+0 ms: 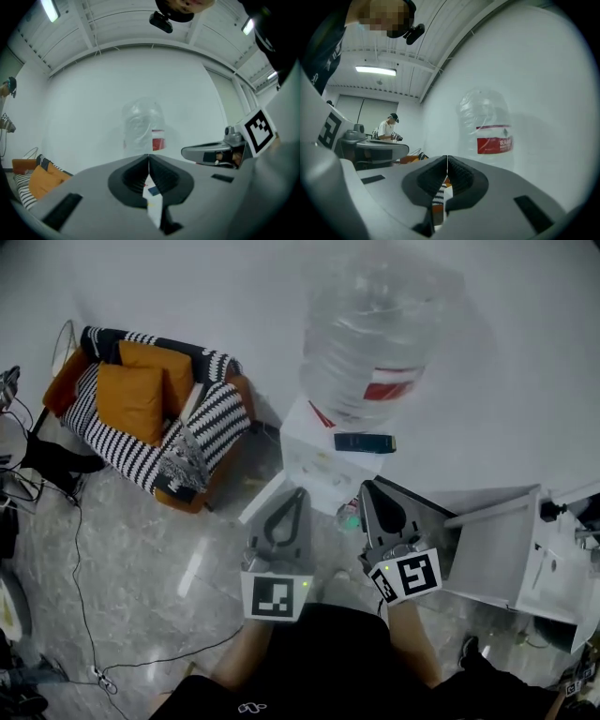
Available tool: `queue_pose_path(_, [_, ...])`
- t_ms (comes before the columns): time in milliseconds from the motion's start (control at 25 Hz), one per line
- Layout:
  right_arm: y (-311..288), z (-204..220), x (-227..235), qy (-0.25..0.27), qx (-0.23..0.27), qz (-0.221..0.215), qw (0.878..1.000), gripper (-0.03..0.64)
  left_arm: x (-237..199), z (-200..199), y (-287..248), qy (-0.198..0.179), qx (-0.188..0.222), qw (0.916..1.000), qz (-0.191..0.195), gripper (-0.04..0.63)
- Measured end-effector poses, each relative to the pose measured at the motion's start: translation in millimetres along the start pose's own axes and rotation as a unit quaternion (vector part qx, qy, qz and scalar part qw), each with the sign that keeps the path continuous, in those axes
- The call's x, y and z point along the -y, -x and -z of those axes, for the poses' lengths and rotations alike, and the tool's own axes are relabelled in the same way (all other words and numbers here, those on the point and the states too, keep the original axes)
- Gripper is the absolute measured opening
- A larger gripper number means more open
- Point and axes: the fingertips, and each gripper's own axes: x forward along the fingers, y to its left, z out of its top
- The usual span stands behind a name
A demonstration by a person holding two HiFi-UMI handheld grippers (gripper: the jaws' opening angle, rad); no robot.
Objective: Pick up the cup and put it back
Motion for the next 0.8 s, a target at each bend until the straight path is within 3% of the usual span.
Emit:
queue_pose_path(440, [-10, 0, 22, 0.005, -0.008, -0.025, 1.0, 0.011, 13, -4, -24, 0.034, -0.001, 0.9994, 0.0, 0.012])
queue_pose_path(800, [-11, 13, 17, -0.006, -0.021, -0.031, 0.999, 0.011, 19, 8, -23, 0.033, -0.02, 0.9992, 0.01, 0.014])
